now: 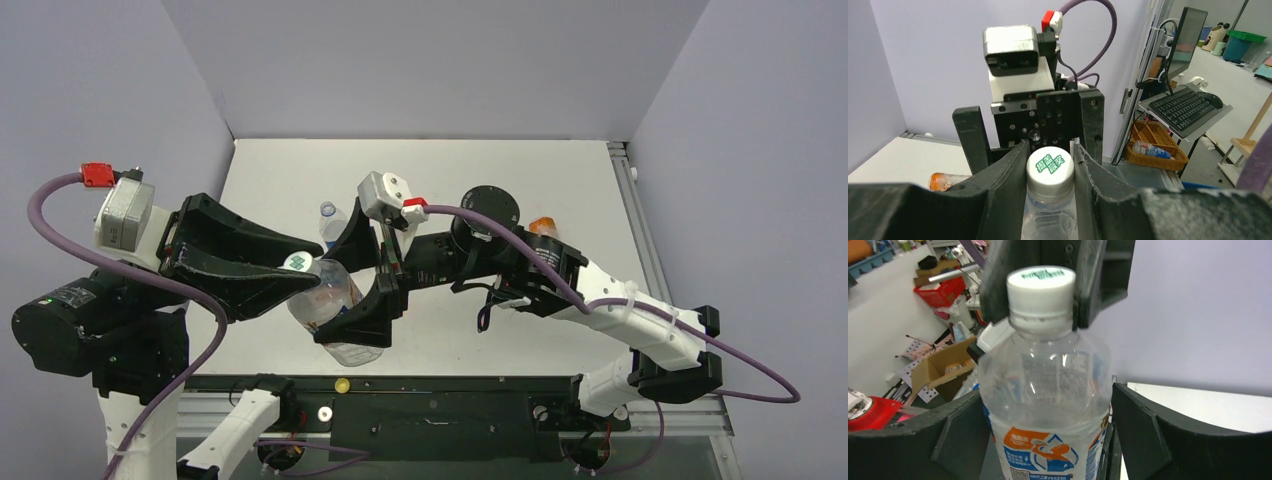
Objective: Unscrew the bottle caps
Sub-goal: Unscrew the bottle cap from the plastic bottle.
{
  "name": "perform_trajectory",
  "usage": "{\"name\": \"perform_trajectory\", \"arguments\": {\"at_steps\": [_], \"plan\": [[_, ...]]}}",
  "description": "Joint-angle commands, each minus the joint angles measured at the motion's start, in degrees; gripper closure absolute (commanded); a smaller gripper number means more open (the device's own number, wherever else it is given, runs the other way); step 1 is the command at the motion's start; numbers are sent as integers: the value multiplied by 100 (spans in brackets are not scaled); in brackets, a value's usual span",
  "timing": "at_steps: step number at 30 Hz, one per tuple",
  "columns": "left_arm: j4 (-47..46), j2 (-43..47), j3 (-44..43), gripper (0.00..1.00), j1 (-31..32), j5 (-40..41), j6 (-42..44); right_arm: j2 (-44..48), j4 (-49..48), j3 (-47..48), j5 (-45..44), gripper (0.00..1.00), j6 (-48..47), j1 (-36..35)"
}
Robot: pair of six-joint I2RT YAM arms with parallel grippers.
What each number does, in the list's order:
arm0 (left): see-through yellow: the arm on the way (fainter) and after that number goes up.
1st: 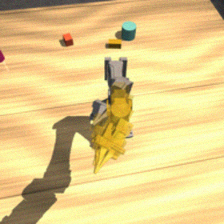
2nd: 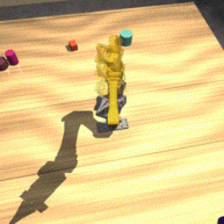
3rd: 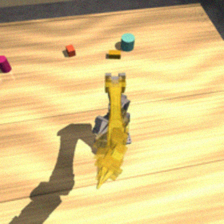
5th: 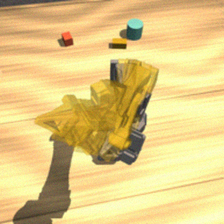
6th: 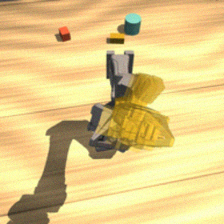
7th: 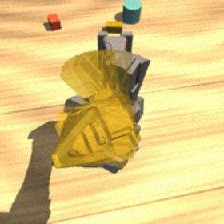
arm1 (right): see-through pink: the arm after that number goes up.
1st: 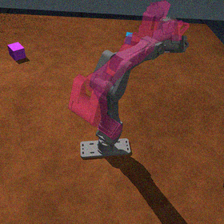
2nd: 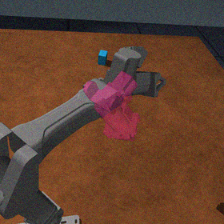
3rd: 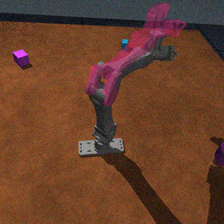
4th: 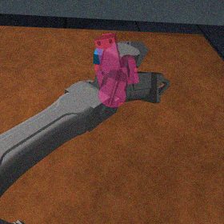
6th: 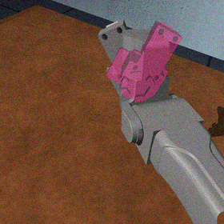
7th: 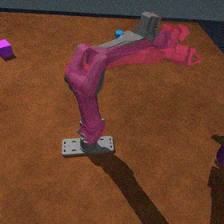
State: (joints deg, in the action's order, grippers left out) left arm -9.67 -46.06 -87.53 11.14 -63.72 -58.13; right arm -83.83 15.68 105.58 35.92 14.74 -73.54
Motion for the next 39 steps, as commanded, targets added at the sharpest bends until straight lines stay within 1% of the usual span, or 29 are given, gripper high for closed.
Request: {"name": "perform_trajectory", "arguments": {"at_steps": [1,6,12,14,15,16,17,18,19,20,21,23,25,28,29,32,34,39], "plan": [[-25,41,-45,100,11,-81,-59,-19,-629,300,428,24,252,44],[42,45,-79,100,11,-64,-15,-172,-566,410,665,37,343,90],[64,21,-92,100,10,-17,22,-376,-581,572,958,41,481,98],[105,10,-109,100,10,-3,70,-476,-519,706,999,49,511,97],[132,3,-114,100,4,6,94,-507,-481,752,1002,56,516,97],[194,-2,-115,100,-1,12,156,-554,-404,837,995,59,509,104],[238,-11,-115,100,0,23,194,-568,-371,870,973,65,506,125],[330,-14,-115,100,1,34,279,-574,-324,890,924,69,497,145],[430,-16,-116,100,4,31,326,-560,-305,888,898,77,496,190],[479,-25,-120,100,8,32,436,-537,-237,884,780,81,484,217],[621,-43,-134,100,4,34,514,-515,-173,889,712,88,454,270],[876,-69,-183,100,3,30,760,-392,1,887,381,95,347,353],[1261,-98,-246,100,3,7,1107,-309,254,909,72,100,132,379],[1714,-136,-359,100,-8,76,1519,-310,781,1111,-344,100,-205,384],[1993,-142,-391,100,-12,113,1791,-364,894,1274,-517,100,-255,380],[2412,-167,-538,100,-51,274,2239,-490,1487,1603,-817,100,-526,359],[2729,-195,-654,100,-70,342,2557,-533,1716,1736,-1038,100,-643,345],[3120,-202,-715,100,-98,574,2997,-490,1827,1738,-1543,100,-739,313]]}}
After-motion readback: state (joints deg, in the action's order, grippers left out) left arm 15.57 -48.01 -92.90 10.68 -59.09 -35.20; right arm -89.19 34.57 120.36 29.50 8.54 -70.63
